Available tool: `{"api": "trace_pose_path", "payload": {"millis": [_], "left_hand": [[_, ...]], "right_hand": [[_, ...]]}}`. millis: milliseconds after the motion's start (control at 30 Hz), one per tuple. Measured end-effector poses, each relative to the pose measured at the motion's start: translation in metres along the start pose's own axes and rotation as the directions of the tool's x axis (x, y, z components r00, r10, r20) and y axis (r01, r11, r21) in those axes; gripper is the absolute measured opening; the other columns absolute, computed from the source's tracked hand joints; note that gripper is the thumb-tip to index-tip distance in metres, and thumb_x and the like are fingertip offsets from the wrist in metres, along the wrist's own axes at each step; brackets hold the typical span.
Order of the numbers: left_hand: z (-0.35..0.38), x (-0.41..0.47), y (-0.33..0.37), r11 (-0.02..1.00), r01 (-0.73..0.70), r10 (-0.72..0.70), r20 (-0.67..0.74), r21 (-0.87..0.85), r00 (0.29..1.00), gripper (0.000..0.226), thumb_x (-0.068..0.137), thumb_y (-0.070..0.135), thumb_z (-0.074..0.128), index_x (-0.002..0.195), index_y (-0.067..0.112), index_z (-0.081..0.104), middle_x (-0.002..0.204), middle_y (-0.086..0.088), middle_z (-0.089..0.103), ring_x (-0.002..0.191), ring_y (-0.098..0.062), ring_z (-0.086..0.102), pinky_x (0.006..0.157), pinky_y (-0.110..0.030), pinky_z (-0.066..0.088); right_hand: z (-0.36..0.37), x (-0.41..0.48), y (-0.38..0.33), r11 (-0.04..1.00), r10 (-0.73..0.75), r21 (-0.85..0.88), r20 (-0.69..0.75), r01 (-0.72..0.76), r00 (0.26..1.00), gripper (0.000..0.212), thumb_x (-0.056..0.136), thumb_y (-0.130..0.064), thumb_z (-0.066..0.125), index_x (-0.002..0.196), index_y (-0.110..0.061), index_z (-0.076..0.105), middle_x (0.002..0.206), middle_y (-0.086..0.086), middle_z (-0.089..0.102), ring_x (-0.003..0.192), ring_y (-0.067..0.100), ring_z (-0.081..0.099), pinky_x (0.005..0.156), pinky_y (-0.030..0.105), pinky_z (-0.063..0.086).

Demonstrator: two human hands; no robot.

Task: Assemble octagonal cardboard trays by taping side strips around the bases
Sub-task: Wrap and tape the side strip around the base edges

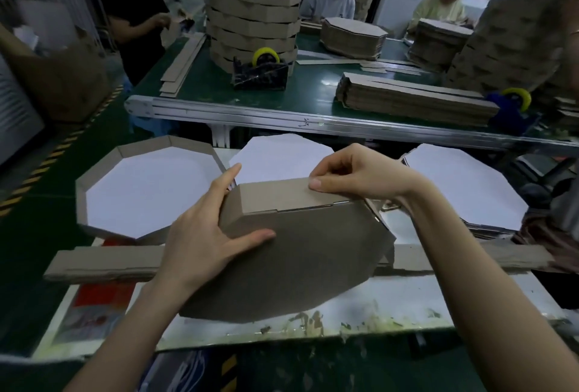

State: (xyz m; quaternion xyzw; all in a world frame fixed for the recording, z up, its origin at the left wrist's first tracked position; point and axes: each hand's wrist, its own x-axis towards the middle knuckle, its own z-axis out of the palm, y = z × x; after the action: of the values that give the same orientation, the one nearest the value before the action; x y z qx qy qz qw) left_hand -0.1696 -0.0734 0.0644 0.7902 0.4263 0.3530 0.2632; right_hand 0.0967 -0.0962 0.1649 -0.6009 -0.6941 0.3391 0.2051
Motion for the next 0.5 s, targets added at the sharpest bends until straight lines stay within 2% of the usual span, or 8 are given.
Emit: {"api": "trace_pose_path", "payload": {"millis": [100,200,267,400,500], "left_hand": [[0.000,-0.001,0.006,0.992,-0.073,0.074,-0.006,0.101,0.997,0.093,0.065,0.086,0.051,0.143,0.058,0.011,0.133,0.013,0.051,0.111,-0.013,0.053,0.086,-0.037,0.052],[0.003,0.004,0.018,0.974,-0.191,0.191,0.010,0.121,0.981,0.085,0.074,0.082,0.047,0.146,0.053,0.013,0.129,0.017,0.047,0.111,-0.004,0.045,0.083,-0.027,0.044],[0.006,0.008,0.023,0.963,-0.235,0.231,0.045,0.135,0.972,0.081,0.078,0.080,0.044,0.148,0.049,0.017,0.129,0.013,0.048,0.111,-0.003,0.041,0.084,-0.024,0.040],[0.010,0.013,0.019,0.961,-0.256,0.251,0.058,0.105,0.966,0.085,0.076,0.075,0.051,0.148,0.043,0.020,0.133,0.004,0.051,0.113,-0.005,0.040,0.086,-0.027,0.040],[0.011,0.017,0.014,0.954,-0.282,0.276,0.072,0.101,0.959,0.088,0.074,0.075,0.053,0.149,0.044,0.018,0.133,0.003,0.050,0.114,-0.006,0.040,0.087,-0.029,0.040]], "right_hand": [[0.004,0.000,0.001,1.000,-0.003,0.009,-0.002,0.003,1.000,0.017,0.092,-0.026,0.068,0.099,-0.013,0.077,0.093,0.003,0.076,0.078,0.006,0.064,0.075,0.026,0.053],[0.006,-0.003,0.001,0.999,-0.007,0.034,-0.005,0.007,1.000,0.015,0.092,-0.023,0.068,0.099,-0.013,0.076,0.088,-0.005,0.076,0.077,0.003,0.065,0.073,0.018,0.052],[0.007,-0.005,0.002,0.999,-0.014,0.028,-0.025,0.015,1.000,0.014,0.092,-0.022,0.068,0.099,-0.013,0.076,0.087,-0.007,0.075,0.077,0.002,0.065,0.073,0.016,0.051],[0.009,-0.008,0.004,1.000,-0.013,0.025,-0.055,0.014,0.998,0.013,0.093,-0.020,0.067,0.101,-0.013,0.075,0.089,-0.010,0.074,0.080,-0.001,0.065,0.074,0.013,0.048],[0.009,-0.008,0.003,0.999,-0.003,0.042,-0.065,0.006,0.998,0.008,0.093,-0.019,0.067,0.097,-0.017,0.074,0.085,-0.011,0.073,0.077,-0.001,0.064,0.072,0.012,0.047]]}}
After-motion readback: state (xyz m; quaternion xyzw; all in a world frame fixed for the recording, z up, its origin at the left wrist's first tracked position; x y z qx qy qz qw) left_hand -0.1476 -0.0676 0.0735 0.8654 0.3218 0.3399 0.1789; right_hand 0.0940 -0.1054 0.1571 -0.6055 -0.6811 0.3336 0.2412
